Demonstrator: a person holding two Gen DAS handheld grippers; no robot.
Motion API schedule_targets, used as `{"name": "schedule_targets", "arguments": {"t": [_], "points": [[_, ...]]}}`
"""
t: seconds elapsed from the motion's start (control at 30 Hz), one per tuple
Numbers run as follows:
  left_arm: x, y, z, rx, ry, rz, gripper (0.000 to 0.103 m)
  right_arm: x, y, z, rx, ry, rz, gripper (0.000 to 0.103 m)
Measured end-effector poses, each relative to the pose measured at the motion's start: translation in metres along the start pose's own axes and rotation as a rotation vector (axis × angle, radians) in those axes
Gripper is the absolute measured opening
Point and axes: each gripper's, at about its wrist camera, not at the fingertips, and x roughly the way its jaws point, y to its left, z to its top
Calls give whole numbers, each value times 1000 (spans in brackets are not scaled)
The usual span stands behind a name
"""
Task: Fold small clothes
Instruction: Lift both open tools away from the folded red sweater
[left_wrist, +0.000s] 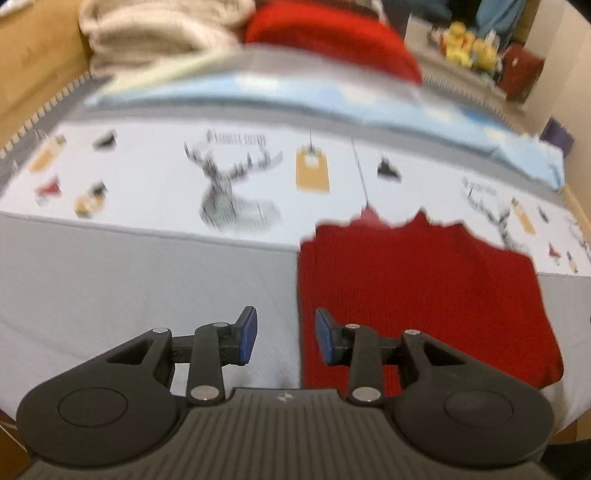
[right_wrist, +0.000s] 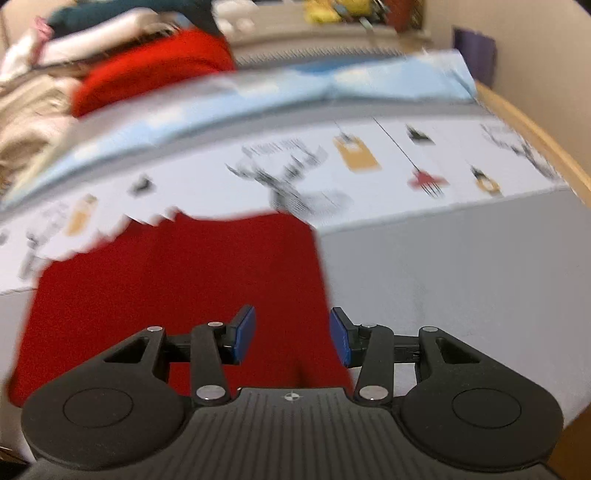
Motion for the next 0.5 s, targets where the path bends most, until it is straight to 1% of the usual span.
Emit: {"name": "schedule_targets", "arguments": {"t": [0.03,0.1,0.13,0.17,0.2,0.23,0.27,0.3,0.33,0.4,0.5], "points": [[-12,0,-2,-12,-30,2,43,-9,12,-2,-14,-22,22,46],[-30,12,-9,-67,-97,-7,47,-21,37,-7,-40,-59,58,46],[-37,18,-17,-94,-132,-11,48,-23,48,-13,-47,-72,77,46],[-42,21,-25,-108,-155,-7,48,-23,60,-18,-53,-80,100,43],[-41,25,-32,-122,-138,18,47,-23,70,-25,-56,-86,121,31],[-44,31,-32,-154,-98,43,46,-21,80,-34,-62,-86,143,24],[-52,37,-34,-173,-127,43,48,-22,90,-42,-65,-73,155,17],[-59,41,-34,-169,-159,49,49,-18,98,-46,-60,-56,164,17],[-63,46,-34,-164,-172,64,50,-15,106,-50,-54,-52,179,17],[-61,59,-34,-185,-160,82,50,-10,129,-56,-71,-51,199,17],[-60,78,-35,-213,-137,92,50,6,165,-66,-102,-22,234,18]]}}
